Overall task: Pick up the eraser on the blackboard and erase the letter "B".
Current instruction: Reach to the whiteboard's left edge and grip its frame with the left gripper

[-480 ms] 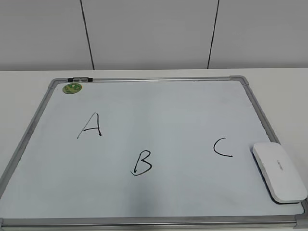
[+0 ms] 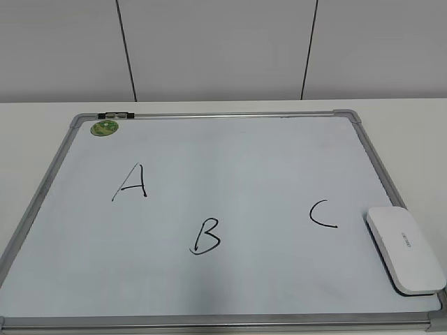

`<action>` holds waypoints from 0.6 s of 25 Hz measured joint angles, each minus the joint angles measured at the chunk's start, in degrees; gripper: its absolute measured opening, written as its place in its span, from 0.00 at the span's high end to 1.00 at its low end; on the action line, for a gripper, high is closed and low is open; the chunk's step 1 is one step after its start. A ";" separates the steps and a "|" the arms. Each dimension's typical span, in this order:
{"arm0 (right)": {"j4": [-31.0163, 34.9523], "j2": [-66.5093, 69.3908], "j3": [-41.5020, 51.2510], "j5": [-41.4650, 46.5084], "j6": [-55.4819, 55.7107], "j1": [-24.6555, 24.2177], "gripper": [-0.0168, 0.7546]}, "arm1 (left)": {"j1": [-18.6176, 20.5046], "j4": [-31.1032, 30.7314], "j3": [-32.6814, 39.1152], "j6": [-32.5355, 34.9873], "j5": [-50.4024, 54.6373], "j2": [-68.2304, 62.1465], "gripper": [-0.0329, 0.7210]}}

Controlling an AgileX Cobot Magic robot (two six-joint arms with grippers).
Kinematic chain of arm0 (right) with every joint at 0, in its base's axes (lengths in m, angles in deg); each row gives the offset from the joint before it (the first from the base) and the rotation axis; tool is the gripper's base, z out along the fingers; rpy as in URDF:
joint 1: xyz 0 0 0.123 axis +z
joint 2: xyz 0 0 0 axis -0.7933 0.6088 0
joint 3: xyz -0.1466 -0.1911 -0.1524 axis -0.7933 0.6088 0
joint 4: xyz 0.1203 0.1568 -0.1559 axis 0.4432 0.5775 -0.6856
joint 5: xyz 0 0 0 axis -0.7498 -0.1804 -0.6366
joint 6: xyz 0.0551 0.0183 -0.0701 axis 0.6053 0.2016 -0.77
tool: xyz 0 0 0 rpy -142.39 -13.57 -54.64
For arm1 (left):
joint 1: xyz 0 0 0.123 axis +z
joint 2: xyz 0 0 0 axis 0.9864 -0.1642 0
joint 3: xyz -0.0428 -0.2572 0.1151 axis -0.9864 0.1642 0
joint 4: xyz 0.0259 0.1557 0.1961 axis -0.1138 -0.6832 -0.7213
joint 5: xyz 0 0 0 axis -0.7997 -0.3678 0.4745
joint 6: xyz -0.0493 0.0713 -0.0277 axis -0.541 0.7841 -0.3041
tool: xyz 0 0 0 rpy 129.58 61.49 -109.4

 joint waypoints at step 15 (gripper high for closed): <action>0.00 0.00 0.00 0.00 0.00 0.00 0.28 | 0.00 -0.45 -2.56 -1.50 -1.45 -19.75 0.25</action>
